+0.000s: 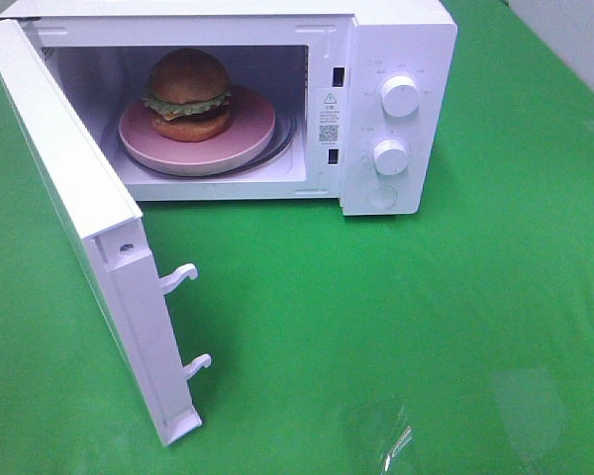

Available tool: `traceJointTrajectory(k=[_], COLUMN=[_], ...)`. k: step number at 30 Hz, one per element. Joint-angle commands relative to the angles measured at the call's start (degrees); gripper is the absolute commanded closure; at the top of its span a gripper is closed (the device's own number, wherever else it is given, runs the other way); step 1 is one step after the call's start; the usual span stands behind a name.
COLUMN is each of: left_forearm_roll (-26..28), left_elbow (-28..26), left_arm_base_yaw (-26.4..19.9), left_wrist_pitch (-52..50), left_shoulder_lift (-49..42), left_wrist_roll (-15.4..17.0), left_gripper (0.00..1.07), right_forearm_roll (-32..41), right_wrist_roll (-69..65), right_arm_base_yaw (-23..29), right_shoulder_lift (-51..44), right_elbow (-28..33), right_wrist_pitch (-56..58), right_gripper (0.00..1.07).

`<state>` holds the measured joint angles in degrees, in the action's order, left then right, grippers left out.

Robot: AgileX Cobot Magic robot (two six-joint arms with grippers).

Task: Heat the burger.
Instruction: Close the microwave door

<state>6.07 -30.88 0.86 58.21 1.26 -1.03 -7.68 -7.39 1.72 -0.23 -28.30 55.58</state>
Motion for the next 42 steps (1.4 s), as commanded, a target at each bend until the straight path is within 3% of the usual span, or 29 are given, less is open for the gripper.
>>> traceJointTrajectory(k=[1, 2, 3, 4, 6, 9, 10, 11, 12, 13, 14, 24, 26, 34, 42], left_forearm_roll=[-0.11, -0.11, -0.11, -0.11, 0.0, 0.0, 0.0, 0.0, 0.0, 0.0, 0.23, 0.34, 0.34, 0.34, -0.17], left_elbow=[-0.63, -0.63, -0.63, -0.63, -0.63, -0.63, -0.63, -0.63, -0.63, -0.63, -0.57, 3.27, 7.39, 16.62, 19.31], left_arm_base_yaw=[0.06, 0.06, 0.06, 0.06, 0.06, 0.06, 0.06, 0.06, 0.06, 0.06, 0.06, 0.06, 0.06, 0.06, 0.06], left_wrist_pitch=[-5.67, -5.67, -8.77, -8.77, -13.18, -14.21, -16.27, -16.27, -18.05, -18.05, -20.23, -39.19, -49.22, -67.38, -75.06], left_shoulder_lift=[2.52, 2.52, 4.7, 4.7, 8.31, 9.4, 11.69, 11.69, 13.64, 13.64, 16.16, 23.95, 26.47, 31.91, 38.45], left_wrist_roll=[0.4, 0.4, 0.4, 0.4, 0.4, 0.4, 0.4, 0.4, 0.4, 0.4, 0.4, -0.63, -1.72, -1.49, -1.26], left_gripper=[0.17, 0.17, 0.28, 0.28, 0.53, 0.6, 0.74, 0.74, 0.87, 0.87, 1.05, 1.07, 1.07, 1.07, 1.07], right_forearm_roll=[0.17, 0.17, 0.17, 0.17, 0.17, 0.17, 0.17, 0.17, 0.17, 0.17, 0.17, 0.17, 0.17, 0.17, 0.17], right_wrist_roll=[-0.23, -0.23, -0.23, -0.23, -0.23, -0.23, -0.23, -0.23, -0.23, -0.23, -0.23, -0.23, -0.23, -0.23, -0.23], right_arm_base_yaw=[-0.23, -0.23, -0.23, -0.23, -0.23, -0.23, -0.23, -0.23, -0.23, -0.23, -0.23, -0.23, -0.23, -0.23, -0.23], right_shoulder_lift=[-1.55, -1.55, -1.55, -1.55, -1.55, -1.55, -1.55, -1.55, -1.55, -1.55, -1.55, -1.55, -1.55, -1.55, -1.55], right_elbow=[0.17, 0.17, 0.17, 0.17, 0.17, 0.17, 0.17, 0.17, 0.17, 0.17, 0.17, 0.17, 0.17, 0.17, 0.17], right_wrist_pitch=[-0.52, -0.52, -0.52, -0.52, -0.52, -0.52, -0.52, -0.52, -0.52, -0.52, -0.52, -0.52, -0.52, -0.52, -0.52], right_gripper=[0.32, 0.32, 0.32, 0.32, 0.32, 0.32, 0.32, 0.32, 0.32, 0.32, 0.32, 0.32, 0.32, 0.32, 0.32])
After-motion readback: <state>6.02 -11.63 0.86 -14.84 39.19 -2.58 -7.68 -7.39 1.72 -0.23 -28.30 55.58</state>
